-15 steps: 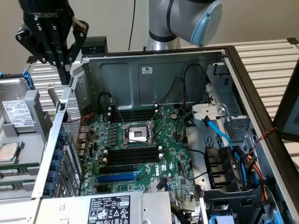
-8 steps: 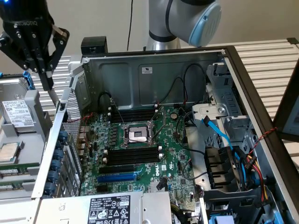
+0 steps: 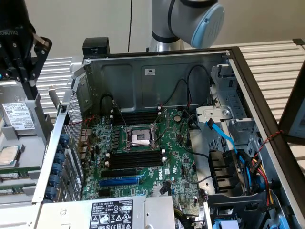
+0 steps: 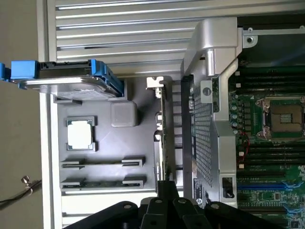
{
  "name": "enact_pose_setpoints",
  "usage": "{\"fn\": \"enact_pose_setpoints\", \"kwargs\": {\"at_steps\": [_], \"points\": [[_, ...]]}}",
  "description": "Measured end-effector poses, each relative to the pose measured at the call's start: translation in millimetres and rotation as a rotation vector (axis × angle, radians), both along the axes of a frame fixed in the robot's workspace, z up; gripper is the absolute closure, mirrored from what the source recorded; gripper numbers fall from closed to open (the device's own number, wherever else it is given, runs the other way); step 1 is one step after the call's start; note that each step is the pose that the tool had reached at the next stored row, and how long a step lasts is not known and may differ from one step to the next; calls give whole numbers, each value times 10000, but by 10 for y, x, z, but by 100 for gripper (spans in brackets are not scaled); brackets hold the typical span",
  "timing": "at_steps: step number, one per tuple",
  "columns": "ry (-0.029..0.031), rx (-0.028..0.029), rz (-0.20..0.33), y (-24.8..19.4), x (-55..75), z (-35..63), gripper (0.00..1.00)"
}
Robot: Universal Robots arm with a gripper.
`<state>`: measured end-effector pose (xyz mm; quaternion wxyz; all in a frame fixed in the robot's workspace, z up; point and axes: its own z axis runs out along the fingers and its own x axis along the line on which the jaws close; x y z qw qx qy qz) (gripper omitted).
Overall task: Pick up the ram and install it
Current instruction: 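Reach for the ram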
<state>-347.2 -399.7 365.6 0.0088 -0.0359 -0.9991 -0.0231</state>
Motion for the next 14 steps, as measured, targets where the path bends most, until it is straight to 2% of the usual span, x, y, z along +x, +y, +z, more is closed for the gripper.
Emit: {"fn": "enact_pose_setpoints", "kwargs": {"at_steps": [14], "points": [[120,-44,0,3,-611,-177,89]]}}
